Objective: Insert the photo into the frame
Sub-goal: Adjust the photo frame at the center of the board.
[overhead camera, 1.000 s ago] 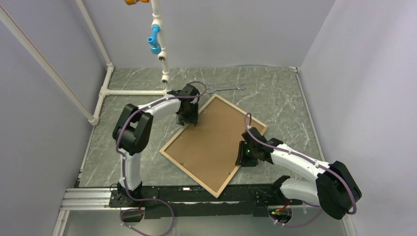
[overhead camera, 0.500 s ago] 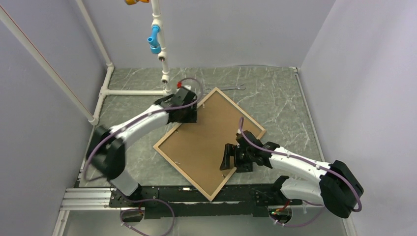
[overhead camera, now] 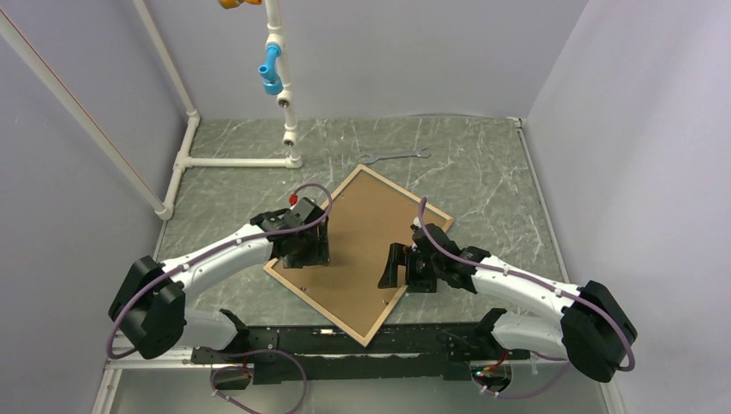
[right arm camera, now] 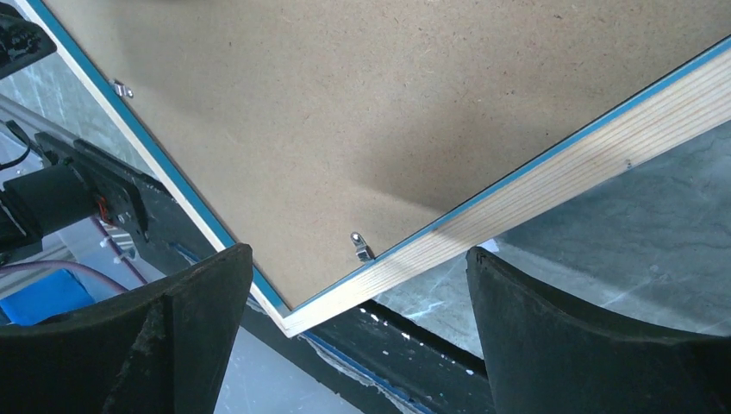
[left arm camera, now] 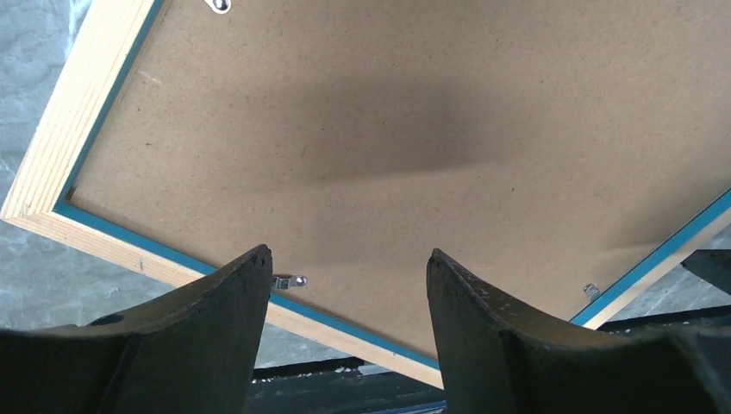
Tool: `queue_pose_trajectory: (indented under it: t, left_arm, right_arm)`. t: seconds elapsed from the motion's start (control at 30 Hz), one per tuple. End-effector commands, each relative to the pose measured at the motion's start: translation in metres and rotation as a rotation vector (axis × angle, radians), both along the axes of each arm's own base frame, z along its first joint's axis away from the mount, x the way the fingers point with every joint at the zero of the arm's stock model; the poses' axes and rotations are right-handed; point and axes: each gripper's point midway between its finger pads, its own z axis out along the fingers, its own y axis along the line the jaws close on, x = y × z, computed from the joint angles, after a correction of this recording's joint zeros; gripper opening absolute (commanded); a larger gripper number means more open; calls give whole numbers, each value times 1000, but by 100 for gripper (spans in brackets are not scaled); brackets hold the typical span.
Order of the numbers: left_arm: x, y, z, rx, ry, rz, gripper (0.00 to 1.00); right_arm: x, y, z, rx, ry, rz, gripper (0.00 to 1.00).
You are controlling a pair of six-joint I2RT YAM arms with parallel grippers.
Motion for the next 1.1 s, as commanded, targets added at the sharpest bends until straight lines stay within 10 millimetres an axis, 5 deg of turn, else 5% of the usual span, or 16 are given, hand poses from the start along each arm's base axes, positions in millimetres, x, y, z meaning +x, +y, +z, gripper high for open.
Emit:
queue_pose_trajectory:
  t: [0.0,0.37,0.73,0.87,1.07]
  left_arm:
    - [-3,1,8,-8,20,41,69]
    - [-67,28,-13,-107,113,178,65]
    - [-59,3,-46,-203,137,174,59]
    - [-53,2,-52,-160,137,138,47]
    - [-35,8,-61,-50,134,42,14]
  right_arm:
    - [20,16,28,70,-94,-11,96]
    - [31,23,46,75,-133,5,96]
    - [44,28,59,79,-158,10,97]
    - [50,20,60,78,-155,-2,97]
    - [70,-13,62,95,-146,-50,97]
